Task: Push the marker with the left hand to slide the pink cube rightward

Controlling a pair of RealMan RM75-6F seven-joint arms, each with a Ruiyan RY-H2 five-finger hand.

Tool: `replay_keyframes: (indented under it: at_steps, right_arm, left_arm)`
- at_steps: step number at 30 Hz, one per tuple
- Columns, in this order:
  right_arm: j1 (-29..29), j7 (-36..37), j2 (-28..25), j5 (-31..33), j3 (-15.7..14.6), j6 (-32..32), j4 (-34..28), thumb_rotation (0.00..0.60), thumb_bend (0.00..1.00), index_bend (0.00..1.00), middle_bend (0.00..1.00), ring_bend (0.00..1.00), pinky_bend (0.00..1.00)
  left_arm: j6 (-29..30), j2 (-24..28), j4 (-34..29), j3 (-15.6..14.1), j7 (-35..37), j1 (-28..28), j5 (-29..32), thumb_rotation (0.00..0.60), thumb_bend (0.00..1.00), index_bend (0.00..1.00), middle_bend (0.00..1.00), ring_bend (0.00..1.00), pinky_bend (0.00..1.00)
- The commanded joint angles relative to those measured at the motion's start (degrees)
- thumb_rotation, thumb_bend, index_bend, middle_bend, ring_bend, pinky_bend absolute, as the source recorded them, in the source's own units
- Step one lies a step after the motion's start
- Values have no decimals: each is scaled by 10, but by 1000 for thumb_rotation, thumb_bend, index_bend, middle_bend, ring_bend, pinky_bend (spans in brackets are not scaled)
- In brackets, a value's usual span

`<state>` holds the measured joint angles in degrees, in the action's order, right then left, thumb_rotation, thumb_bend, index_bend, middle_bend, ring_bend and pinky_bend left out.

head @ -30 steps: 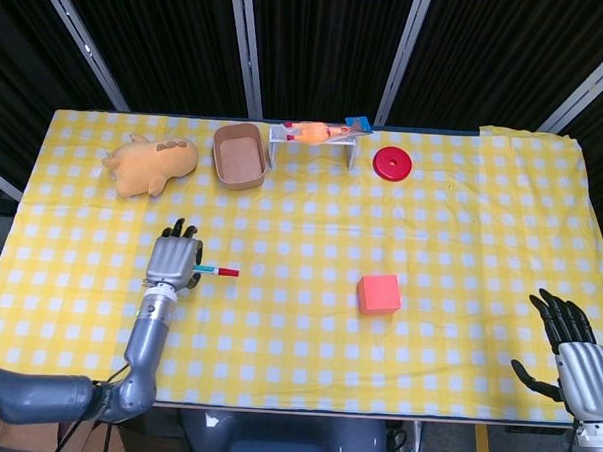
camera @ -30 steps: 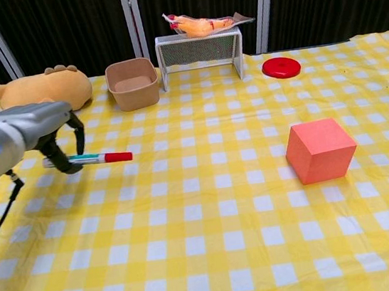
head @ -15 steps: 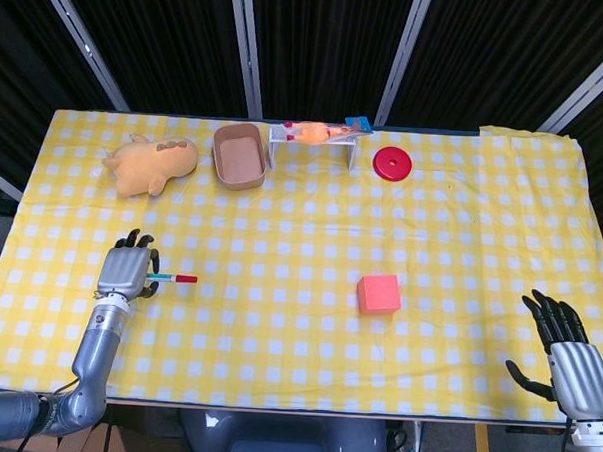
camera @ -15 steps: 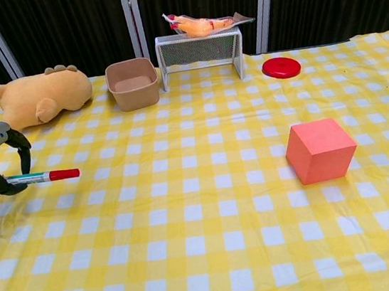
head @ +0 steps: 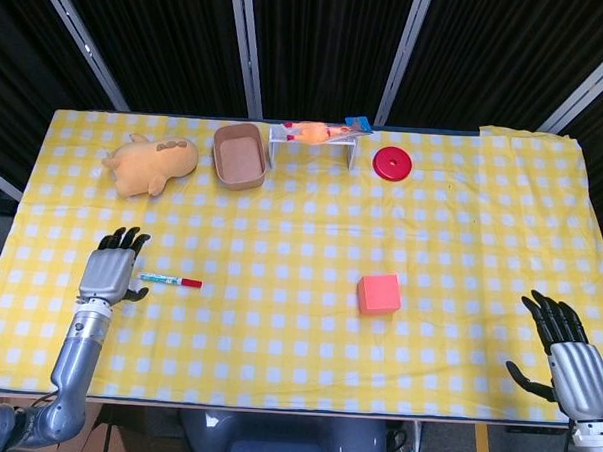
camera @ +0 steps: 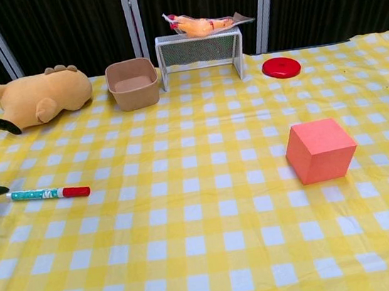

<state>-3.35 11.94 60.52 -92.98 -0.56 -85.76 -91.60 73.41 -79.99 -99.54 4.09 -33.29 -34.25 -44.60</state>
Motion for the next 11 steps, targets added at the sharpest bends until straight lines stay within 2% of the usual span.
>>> replay_keyframes:
  at_steps: [1, 5, 11]
  right_arm:
    - [-2, -5, 0, -7, -4, 3, 7, 600, 320, 0, 0, 0, 0]
    - [-4, -16, 3, -16, -6, 1, 13, 600, 320, 0, 0, 0, 0]
    - [-4, -43, 13, -22, -6, -3, 20, 600, 320, 0, 0, 0, 0]
  left_arm:
    - [43, 42, -27, -34, 64, 49, -90, 600, 206, 61, 3, 0, 105]
    - [85, 74, -35, -71, 121, 94, -176, 600, 168, 4, 0, 0, 83]
    - [127, 117, -37, -118, 183, 146, -279, 600, 134, 0, 0, 0, 70]
